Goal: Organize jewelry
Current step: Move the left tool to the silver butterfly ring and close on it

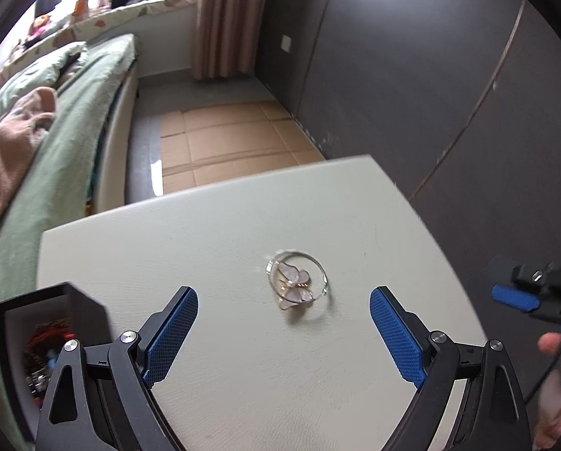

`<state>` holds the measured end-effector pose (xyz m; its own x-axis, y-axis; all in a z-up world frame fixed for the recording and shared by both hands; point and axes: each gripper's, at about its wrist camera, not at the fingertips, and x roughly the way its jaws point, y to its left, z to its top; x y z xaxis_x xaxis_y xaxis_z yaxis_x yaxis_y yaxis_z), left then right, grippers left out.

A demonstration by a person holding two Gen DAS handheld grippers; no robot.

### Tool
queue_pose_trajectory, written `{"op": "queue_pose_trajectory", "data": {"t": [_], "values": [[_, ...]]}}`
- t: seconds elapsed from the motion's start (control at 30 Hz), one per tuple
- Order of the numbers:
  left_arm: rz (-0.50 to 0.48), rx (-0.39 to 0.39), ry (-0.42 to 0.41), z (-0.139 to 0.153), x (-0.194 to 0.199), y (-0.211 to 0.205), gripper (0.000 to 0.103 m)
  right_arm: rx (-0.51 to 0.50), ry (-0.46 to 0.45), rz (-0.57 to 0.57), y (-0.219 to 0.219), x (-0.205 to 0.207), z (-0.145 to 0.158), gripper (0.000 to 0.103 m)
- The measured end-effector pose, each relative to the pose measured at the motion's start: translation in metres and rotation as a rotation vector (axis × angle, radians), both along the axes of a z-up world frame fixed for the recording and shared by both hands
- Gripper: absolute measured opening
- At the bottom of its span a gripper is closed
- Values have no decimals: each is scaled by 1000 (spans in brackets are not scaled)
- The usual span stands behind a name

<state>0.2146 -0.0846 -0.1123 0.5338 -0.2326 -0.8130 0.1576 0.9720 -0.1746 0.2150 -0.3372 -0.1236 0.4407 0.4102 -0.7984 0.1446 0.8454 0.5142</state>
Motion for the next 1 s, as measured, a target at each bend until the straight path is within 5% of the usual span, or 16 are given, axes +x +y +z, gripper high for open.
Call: {"op": "queue_pose_trajectory", "data": {"t": [0.67, 0.73, 0.9, 1.0], "values": [[-48, 85, 70, -49, 31, -32, 93, -127, 54, -4, -7, 22, -6, 93], [-48, 100, 55, -49, 30, -33, 89, -123, 59, -1, -7, 23, -7, 93], [-47, 167, 28, -48, 31, -35, 52, -129, 57, 2, -5, 26, -6, 93], [-40, 129, 42, -46, 32, -27, 52, -131, 53, 6, -3, 26, -5, 93]]}}
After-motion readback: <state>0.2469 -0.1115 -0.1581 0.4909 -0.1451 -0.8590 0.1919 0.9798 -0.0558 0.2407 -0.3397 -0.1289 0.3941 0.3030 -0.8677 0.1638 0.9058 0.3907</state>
